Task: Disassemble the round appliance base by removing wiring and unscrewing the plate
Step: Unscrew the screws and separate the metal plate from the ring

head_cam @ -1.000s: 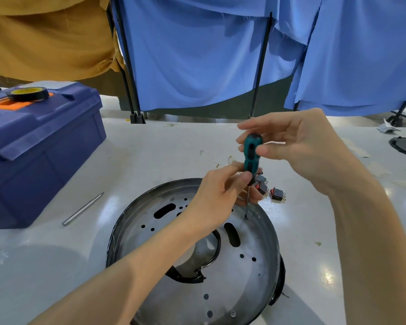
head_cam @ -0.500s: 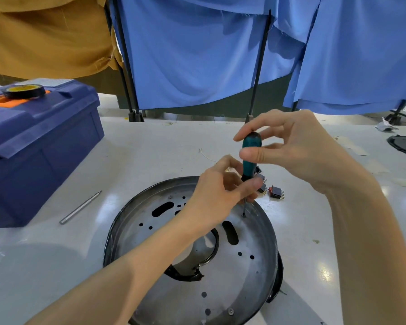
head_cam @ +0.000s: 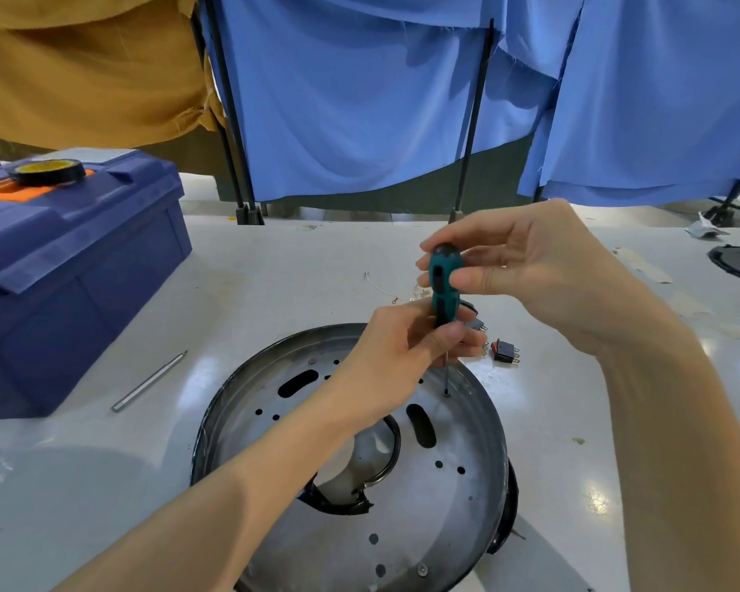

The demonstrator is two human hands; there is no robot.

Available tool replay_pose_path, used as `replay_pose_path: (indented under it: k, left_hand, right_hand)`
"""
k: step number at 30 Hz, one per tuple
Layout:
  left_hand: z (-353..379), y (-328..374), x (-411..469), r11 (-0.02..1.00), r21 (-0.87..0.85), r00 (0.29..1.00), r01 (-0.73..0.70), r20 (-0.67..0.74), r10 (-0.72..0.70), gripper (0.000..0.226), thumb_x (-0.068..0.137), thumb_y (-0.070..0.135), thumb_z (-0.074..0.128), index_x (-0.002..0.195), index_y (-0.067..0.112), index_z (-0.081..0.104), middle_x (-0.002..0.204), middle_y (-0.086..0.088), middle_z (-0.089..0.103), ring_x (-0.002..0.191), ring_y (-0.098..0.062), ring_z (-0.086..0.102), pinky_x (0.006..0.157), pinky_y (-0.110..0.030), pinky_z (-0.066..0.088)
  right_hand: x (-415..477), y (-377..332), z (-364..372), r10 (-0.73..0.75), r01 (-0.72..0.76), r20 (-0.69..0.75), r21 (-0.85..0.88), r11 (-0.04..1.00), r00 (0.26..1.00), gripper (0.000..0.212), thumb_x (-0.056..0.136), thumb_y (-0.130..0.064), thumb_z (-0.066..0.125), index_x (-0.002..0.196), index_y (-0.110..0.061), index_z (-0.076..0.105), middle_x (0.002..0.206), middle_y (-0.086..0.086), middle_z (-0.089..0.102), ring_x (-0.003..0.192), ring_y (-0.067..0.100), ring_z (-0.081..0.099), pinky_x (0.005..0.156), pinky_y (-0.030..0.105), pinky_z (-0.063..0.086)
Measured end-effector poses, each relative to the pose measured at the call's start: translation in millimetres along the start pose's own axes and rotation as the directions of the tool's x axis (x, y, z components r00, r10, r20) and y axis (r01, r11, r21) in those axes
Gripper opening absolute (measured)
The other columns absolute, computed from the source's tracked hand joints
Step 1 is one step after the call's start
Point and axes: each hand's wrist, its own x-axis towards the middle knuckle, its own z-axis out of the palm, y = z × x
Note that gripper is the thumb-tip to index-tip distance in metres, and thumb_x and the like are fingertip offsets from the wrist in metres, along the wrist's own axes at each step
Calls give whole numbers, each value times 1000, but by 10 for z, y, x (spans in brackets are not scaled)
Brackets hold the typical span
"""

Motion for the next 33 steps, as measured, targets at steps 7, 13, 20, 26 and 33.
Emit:
replay_pose_path:
  k: [7,13,20,26,33]
  left_hand:
    - [-18,37,3,1000,-7,1000,8,28,-8,21,92,25,54,113,20,58,99,-7,74,91,-19,72,78,-22,56]
    - [-33,23,24,999,11,999,31,-7,-31,19,92,8,59,107,3,49,92,-14,74,82,-23,74,71,-21,56]
    - [-24,17,11,998,44,999,48,9,-48,15,99,14,47,106,14,61,96,-8,74,86,-20,73,76,-21,56]
    - [-36,21,2,997,59,999,51,-10,-50,28,91,28,57,110,9,57,91,-10,75,84,-24,73,80,-30,59]
    - [-24,5,19,996,75,999,47,-32,-44,19,91,23,60,104,9,59,92,-10,75,83,-22,73,81,-31,59]
  right_hand:
    - [7,-3,20,-27,16,-76,-132,991,997,23,79,-9,76,97,-24,75,85,-8,73,83,8,69,76,23,57]
    - [-18,-5,-9,0,-7,-58,-111,994,998,10,79,-21,76,88,-24,75,89,-10,73,91,1,66,77,24,58]
    - [2,8,-9,-1,3,-83,18,1000,997,28,78,5,72,99,-14,73,88,-2,76,84,10,73,74,16,56]
    - [36,-14,92,-27,11,-90,-176,984,996,24,78,-21,77,96,-36,72,87,-16,69,86,3,66,75,21,57]
    - [16,-6,57,-41,35,-51,-114,993,998,15,80,-22,75,92,-30,72,90,-14,73,91,1,67,81,15,55]
